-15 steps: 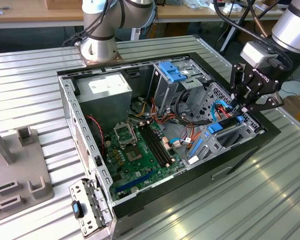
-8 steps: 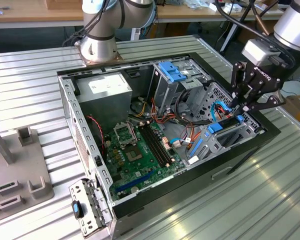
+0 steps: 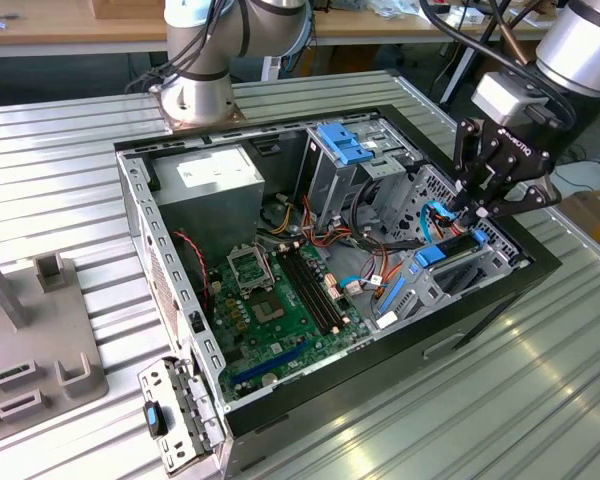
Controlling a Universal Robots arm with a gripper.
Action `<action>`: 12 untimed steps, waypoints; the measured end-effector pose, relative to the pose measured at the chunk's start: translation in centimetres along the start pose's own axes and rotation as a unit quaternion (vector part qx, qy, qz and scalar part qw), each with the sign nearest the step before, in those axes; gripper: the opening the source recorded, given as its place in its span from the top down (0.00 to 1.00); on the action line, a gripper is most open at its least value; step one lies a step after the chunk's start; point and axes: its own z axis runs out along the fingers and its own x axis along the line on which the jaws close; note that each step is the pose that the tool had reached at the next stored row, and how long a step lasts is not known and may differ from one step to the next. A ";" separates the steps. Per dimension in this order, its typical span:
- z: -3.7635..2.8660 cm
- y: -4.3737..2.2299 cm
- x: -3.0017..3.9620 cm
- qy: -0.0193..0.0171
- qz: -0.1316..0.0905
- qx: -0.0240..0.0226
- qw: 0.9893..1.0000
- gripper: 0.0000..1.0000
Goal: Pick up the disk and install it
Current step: 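Insert the first disk wire, then insert the second disk wire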
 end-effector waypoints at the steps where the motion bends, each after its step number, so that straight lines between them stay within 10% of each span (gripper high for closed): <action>1: -0.01 0.00 -0.07 0.000 0.000 0.000 1.000 0.70; 12: 0.00 0.01 -0.17 0.000 0.000 0.000 1.000 0.70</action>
